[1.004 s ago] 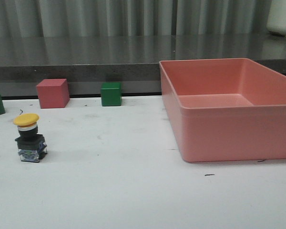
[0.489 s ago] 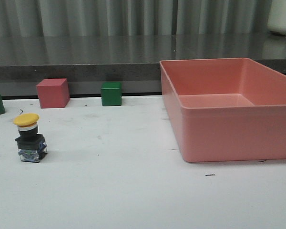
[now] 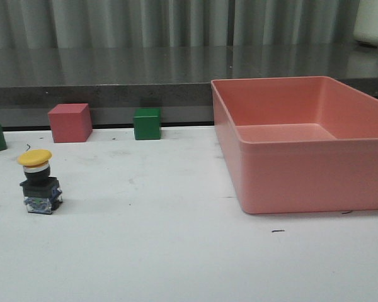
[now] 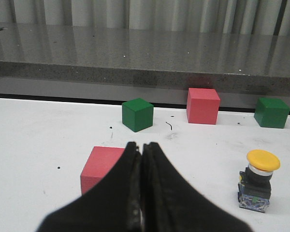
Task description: Place and stand button with both arms
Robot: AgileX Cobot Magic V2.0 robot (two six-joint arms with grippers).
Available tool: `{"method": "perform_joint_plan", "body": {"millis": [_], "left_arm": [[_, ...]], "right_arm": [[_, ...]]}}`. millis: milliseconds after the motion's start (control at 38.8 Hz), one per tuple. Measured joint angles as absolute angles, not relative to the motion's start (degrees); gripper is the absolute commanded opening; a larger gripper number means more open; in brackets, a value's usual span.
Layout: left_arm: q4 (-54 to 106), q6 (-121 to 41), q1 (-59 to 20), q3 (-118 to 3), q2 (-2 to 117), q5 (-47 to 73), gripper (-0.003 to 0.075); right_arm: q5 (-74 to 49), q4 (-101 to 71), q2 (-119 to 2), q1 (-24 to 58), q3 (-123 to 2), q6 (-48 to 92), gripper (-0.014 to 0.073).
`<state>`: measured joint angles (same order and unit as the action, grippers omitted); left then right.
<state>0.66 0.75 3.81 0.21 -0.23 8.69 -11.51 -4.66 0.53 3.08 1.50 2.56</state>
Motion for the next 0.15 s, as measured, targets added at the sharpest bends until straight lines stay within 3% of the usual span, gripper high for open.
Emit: {"method": "perform_joint_plan", "body": {"millis": [155], "left_arm": [[0.7, 0.7, 3.8, 0.2, -0.2, 8.7, -0.002]], "right_arm": [[-11.5, -4.7, 0.5, 3.1, 1.5, 2.6, -0.0071]]}}
